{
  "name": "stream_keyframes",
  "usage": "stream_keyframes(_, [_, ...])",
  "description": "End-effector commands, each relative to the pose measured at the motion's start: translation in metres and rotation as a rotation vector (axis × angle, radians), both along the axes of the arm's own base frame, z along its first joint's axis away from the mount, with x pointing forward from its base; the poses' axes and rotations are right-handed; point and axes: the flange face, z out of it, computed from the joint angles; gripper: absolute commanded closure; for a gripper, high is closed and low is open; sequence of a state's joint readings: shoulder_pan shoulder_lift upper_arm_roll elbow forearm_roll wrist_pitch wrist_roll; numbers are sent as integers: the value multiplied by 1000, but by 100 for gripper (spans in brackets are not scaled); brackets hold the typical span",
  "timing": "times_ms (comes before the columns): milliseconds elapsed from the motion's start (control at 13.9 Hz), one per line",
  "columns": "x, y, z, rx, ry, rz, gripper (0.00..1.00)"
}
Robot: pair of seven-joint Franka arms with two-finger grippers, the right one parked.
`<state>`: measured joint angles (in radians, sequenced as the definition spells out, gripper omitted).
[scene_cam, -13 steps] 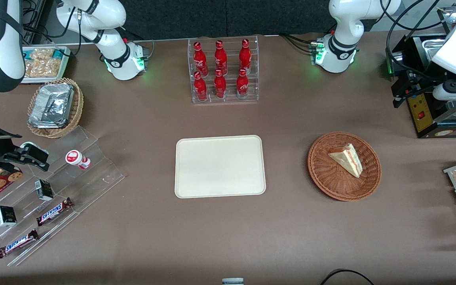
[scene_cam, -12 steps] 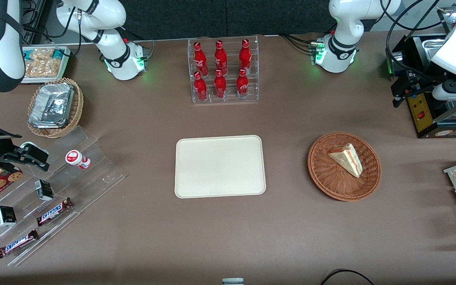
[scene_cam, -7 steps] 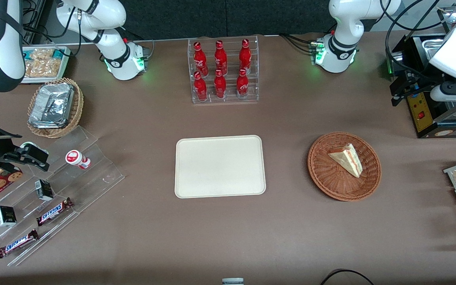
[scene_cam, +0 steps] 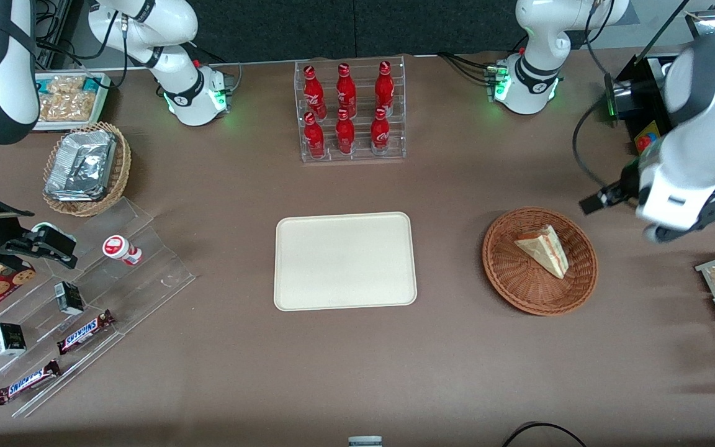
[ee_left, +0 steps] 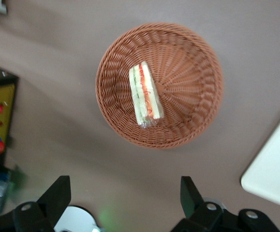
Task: Place sandwich from basket to tray
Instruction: 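Move the left gripper down over the wrapped sandwich in the basket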
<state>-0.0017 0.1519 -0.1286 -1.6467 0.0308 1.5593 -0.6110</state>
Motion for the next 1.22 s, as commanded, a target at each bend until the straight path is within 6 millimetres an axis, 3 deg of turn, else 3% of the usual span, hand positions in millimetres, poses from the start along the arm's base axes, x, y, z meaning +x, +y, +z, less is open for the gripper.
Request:
stream_keyframes(0, [7, -1, -47, 16, -2, 113, 0])
stream_keyframes(359, [-13, 1, -138, 21, -49, 183, 0])
stream_keyframes(503, [-23, 6, -165, 23, -65, 203, 0])
stream_keyframes(863, [-40, 15, -208, 7, -124, 217, 0])
stream_keyframes(1007, [-41, 29, -219, 3, -135, 246, 0])
stream_keyframes(1150, [-40, 29, -231, -1, -132, 249, 0])
